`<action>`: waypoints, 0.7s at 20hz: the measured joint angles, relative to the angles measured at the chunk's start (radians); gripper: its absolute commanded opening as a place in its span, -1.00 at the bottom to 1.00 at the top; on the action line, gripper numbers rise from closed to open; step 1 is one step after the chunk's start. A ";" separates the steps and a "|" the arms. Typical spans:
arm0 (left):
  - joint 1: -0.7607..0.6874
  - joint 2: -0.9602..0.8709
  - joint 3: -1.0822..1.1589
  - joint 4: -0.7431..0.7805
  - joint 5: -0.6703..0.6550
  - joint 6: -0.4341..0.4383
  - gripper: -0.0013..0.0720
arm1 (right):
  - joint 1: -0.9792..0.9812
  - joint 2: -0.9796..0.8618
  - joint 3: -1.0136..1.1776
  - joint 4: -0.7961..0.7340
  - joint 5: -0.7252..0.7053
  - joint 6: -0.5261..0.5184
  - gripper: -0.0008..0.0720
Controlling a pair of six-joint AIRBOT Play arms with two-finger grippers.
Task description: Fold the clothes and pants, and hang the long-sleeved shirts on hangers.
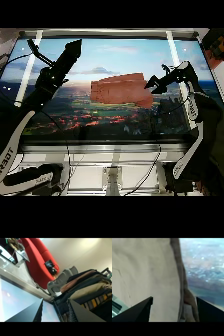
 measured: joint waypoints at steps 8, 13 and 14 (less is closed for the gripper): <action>-0.008 0.000 0.000 0.001 0.000 0.000 0.05 | 0.034 -0.059 0.002 0.082 0.067 0.010 0.49; -0.008 0.000 0.000 0.001 0.000 0.000 0.05 | 0.077 -0.069 0.000 0.088 0.042 0.009 -0.24; -0.008 0.000 0.000 0.001 0.000 0.000 0.05 | 0.081 -0.069 0.000 0.087 0.038 0.009 -0.54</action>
